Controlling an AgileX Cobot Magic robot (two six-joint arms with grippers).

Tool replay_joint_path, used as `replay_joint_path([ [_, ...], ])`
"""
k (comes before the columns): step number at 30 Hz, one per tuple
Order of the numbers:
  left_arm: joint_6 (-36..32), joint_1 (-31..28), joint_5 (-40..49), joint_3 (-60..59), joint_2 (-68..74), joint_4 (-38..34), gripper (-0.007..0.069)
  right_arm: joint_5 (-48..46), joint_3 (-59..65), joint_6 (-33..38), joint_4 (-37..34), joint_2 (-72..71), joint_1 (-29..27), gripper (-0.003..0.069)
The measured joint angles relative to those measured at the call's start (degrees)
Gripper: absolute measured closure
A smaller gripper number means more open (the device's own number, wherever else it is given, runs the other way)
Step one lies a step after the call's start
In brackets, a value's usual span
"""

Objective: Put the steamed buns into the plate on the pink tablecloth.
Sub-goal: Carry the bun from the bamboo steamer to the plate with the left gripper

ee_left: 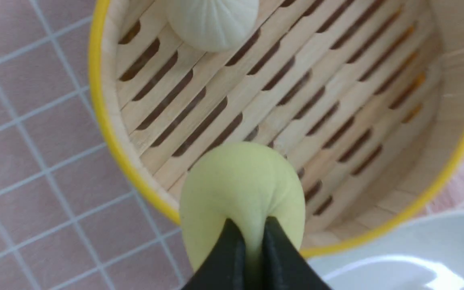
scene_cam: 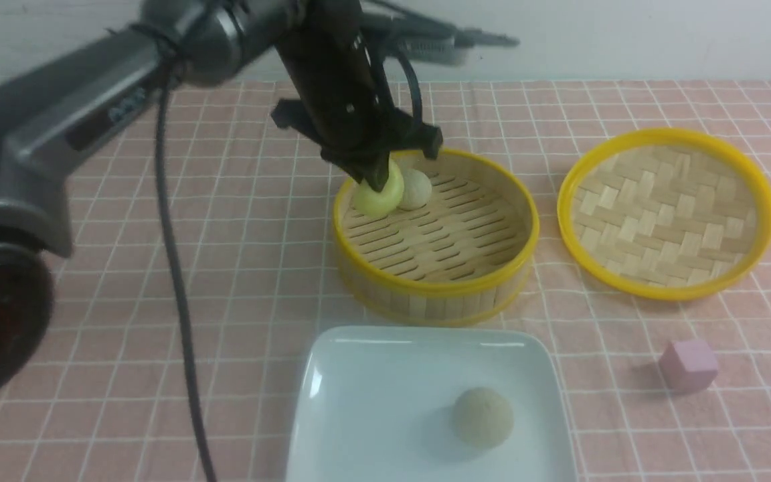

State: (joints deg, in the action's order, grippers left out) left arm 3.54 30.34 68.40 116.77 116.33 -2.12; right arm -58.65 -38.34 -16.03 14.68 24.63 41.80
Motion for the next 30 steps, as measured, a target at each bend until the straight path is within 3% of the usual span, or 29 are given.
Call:
replay_joint_path([
  [5,-1.1,0.2,2.3,-2.8,-10.6,1.2,0.0606,-0.1,3.2,-0.5,0.0,0.0,0.0,0.0616],
  [13,3.1,0.2,2.5,-27.0,-17.2,-7.3,0.0601,0.1,5.3,-4.2,0.0,0.0,0.0,0.0608],
  [15,3.5,0.6,-0.7,-35.8,-15.7,-12.1,0.0588,0.1,5.4,-4.3,0.0,0.0,0.0,0.0602],
  [19,3.4,2.2,-8.0,-41.4,-13.4,-14.2,0.0549,0.3,5.4,-4.3,0.0,0.0,0.0,0.0598],
  [25,3.2,5.5,-16.8,-42.3,-10.4,-14.3,0.0379,0.4,5.4,-4.3,0.0,0.0,0.0,0.0597],
  [30,3.2,5.7,-16.1,-41.1,-10.2,-14.2,0.0230,0.4,5.4,-4.3,0.5,0.0,0.0,0.0592],
])
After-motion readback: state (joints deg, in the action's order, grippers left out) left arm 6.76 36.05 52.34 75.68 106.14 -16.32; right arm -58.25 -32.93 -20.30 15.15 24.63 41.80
